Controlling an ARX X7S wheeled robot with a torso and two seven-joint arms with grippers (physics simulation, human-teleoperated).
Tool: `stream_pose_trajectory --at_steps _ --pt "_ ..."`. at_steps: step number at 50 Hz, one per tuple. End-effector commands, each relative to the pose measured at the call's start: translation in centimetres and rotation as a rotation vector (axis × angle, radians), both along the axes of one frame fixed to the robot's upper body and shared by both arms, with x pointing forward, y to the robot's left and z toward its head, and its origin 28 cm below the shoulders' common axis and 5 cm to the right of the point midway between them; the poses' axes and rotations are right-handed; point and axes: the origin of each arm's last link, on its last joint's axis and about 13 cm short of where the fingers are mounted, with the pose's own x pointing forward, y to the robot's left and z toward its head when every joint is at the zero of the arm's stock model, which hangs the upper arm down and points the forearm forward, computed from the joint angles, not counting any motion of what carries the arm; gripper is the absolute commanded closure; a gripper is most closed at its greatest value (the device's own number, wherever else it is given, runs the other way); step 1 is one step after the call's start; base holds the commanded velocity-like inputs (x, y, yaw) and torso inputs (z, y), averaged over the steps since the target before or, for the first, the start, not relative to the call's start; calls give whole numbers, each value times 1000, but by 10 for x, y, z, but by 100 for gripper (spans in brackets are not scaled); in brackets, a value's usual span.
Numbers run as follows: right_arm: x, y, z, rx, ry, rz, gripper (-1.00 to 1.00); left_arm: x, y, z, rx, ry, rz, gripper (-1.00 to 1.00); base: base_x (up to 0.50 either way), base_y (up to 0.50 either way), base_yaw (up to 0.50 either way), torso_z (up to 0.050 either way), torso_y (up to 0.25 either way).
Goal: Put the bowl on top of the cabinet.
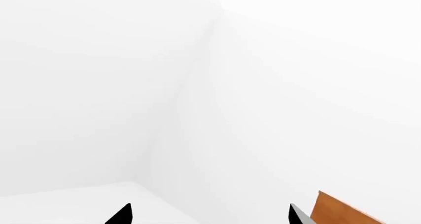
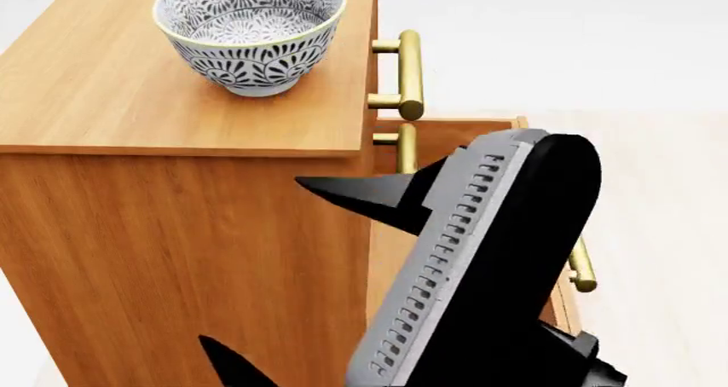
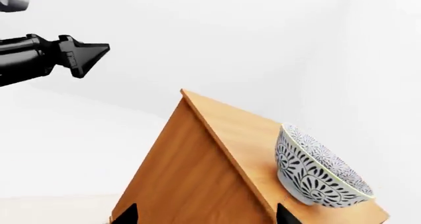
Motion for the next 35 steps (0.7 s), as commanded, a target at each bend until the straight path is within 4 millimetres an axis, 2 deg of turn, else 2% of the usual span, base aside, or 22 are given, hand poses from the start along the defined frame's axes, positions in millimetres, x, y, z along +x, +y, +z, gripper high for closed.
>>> stream_pose_trajectory --at_steps 1,15,35 --pt "-29 1 -45 123 123 -48 -100 1 1 -1 -1 2 -1 -100 0 0 0 0 0" --pt "-34 -7 -65 185 175 -130 -100 1 0 -1 1 2 -4 -100 0 0 0 0 0" --pt "-41 -38 -61 352 148 -328 -100 0 0 -1 0 5 -5 -100 0 0 0 0 0"
